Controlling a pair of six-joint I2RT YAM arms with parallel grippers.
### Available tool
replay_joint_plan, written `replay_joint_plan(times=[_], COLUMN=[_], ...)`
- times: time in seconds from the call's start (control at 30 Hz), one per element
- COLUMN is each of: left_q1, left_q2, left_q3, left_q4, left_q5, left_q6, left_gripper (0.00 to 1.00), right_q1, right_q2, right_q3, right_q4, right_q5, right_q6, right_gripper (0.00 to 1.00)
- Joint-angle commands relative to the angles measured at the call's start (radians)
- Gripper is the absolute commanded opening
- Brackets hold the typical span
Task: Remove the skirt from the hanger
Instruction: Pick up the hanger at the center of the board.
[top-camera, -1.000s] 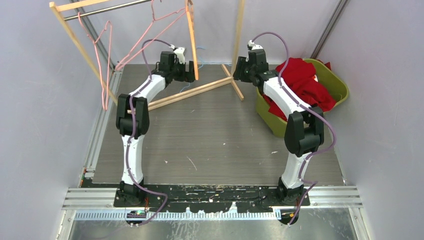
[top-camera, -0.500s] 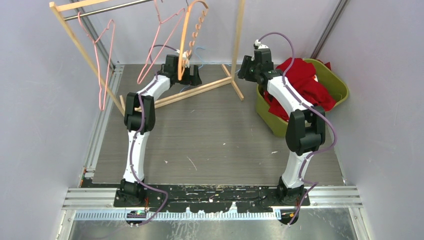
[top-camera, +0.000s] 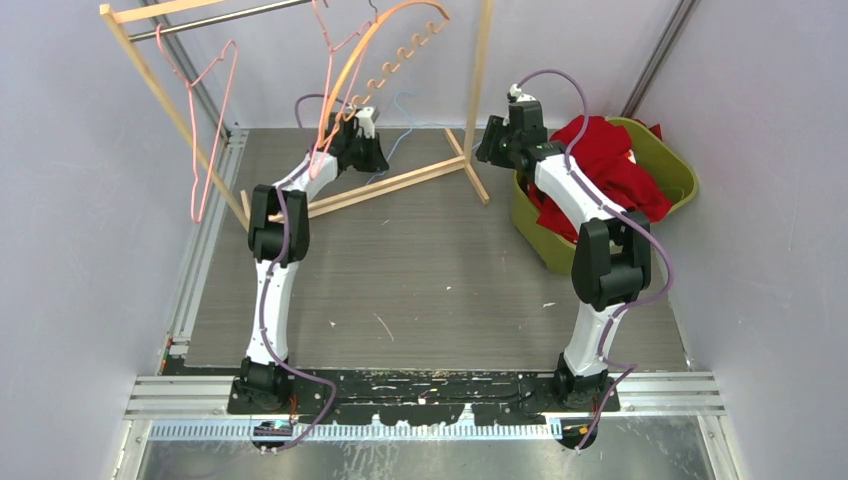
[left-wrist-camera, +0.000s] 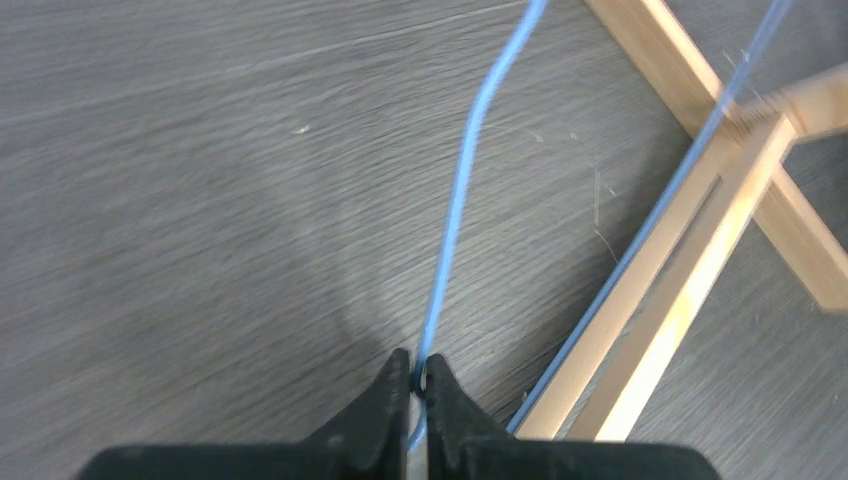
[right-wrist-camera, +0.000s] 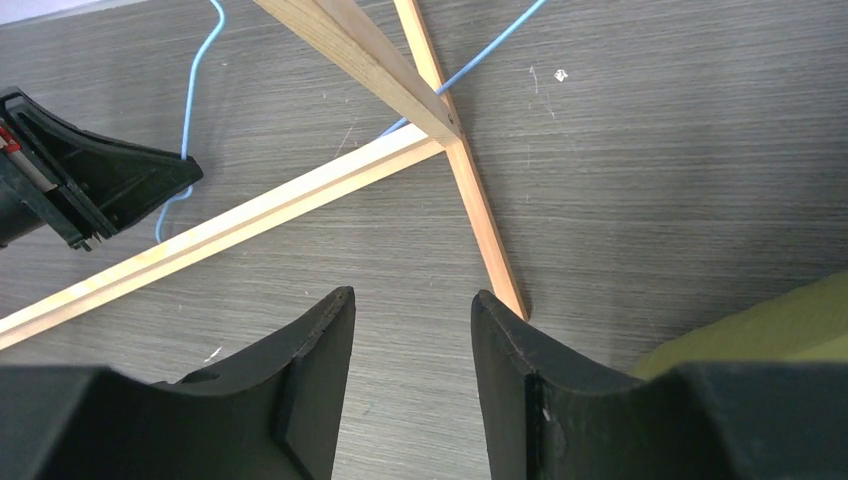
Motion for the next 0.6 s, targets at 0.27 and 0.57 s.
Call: replay_joint_plan(times=[0.27,0.57], left_q1=[0.007,0.064], left_q2=[-0.074,-0.134], left_q3=[0.009,-0.008], left_q4=[-0.012,0.060], left_q5=[0.000,-0.248], left_q6=[0.015,-0.043], left_gripper=[0.00,0.00], right_q1=[-0.008,-0.009], right_q2=[-0.053,-0.059], right_q3=[-0.031,-0.051], right_q4=[0.054,0.063], right_q5=[-0.019,-0.031], right_q6=[0.015,0.036], right_gripper=[0.51,0.51])
